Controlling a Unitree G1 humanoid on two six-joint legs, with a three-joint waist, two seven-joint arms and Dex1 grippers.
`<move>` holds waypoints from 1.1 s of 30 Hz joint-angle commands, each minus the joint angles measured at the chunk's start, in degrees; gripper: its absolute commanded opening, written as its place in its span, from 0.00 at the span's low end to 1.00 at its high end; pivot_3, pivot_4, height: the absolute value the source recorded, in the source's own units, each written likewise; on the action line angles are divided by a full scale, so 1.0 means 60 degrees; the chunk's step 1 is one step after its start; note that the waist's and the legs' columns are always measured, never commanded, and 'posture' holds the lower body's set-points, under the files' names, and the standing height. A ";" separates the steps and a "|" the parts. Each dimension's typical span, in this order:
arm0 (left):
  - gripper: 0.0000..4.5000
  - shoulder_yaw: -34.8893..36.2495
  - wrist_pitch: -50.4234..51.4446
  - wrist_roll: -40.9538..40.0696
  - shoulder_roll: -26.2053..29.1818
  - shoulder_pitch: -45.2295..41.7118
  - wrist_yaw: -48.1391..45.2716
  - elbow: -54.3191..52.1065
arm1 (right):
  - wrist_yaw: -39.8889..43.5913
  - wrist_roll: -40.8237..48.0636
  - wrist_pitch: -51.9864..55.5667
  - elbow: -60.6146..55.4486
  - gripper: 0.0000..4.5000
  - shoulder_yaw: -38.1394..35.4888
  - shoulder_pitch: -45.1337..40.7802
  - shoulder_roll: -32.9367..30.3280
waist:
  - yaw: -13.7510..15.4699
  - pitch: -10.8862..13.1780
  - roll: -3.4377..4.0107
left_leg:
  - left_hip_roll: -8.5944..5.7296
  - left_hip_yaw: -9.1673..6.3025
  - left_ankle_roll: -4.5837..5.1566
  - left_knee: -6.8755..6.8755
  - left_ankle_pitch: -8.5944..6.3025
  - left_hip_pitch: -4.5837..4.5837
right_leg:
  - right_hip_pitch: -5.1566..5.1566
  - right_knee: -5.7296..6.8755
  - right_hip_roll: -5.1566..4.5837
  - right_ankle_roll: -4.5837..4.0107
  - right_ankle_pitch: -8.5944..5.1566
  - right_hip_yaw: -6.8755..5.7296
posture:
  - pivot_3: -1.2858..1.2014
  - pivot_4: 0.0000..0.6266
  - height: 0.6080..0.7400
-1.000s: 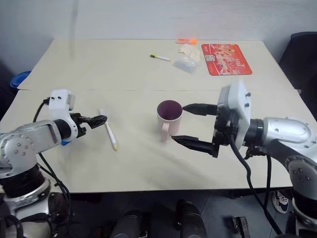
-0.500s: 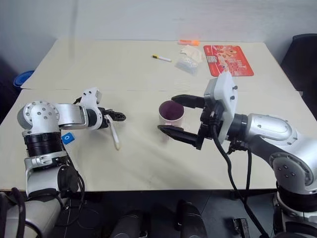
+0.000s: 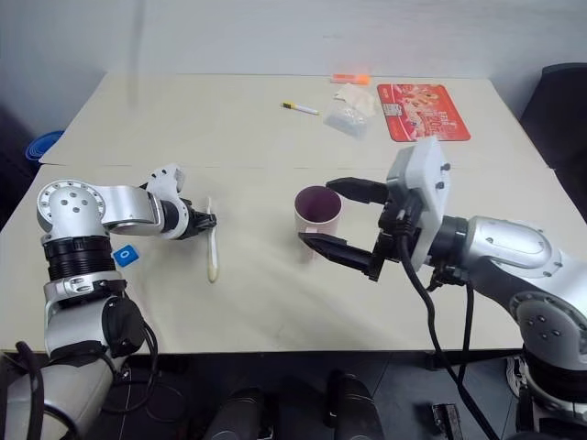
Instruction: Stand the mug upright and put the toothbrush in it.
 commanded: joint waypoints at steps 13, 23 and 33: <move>0.04 -0.2077 -0.6944 0.1322 -0.0398 -0.1446 -0.9088 -0.2283 | 0.0198 -0.0369 -0.0300 0.0267 1.00 -0.0447 0.0316 -0.0732 | 0.0012 0.0002 -0.0003 | 0.0004 0.0077 -0.0001 -0.0005 -0.0006 -0.0049 | -0.0010 -0.0065 0.0018 0.0008 0.0008 -0.0115 | 0.52 0.24 1.00; 0.04 -0.4475 -0.8934 0.3573 -0.0899 -0.0538 -1.1120 -0.2911 | -0.0412 -0.0447 -0.0301 0.0145 1.00 -0.0518 0.0494 -0.0523 | -0.0017 0.0002 -0.0003 | 0.0005 0.0066 -0.0015 -0.0001 0.0015 -0.0026 | -0.0013 -0.0045 0.0057 -0.0021 0.0024 -0.0089 | 0.52 0.24 1.00; 0.42 -0.4379 -0.8730 0.3935 -0.1106 0.0200 -1.1497 -0.2981 | -0.0968 -0.0774 -0.0400 0.0107 1.00 -0.0259 0.0512 -0.0135 | 0.0003 0.0002 -0.0003 | 0.0021 0.0030 0.0004 -0.0001 0.0014 -0.0040 | -0.0013 -0.0055 0.0040 -0.0018 0.0025 -0.0095 | 0.52 0.24 1.00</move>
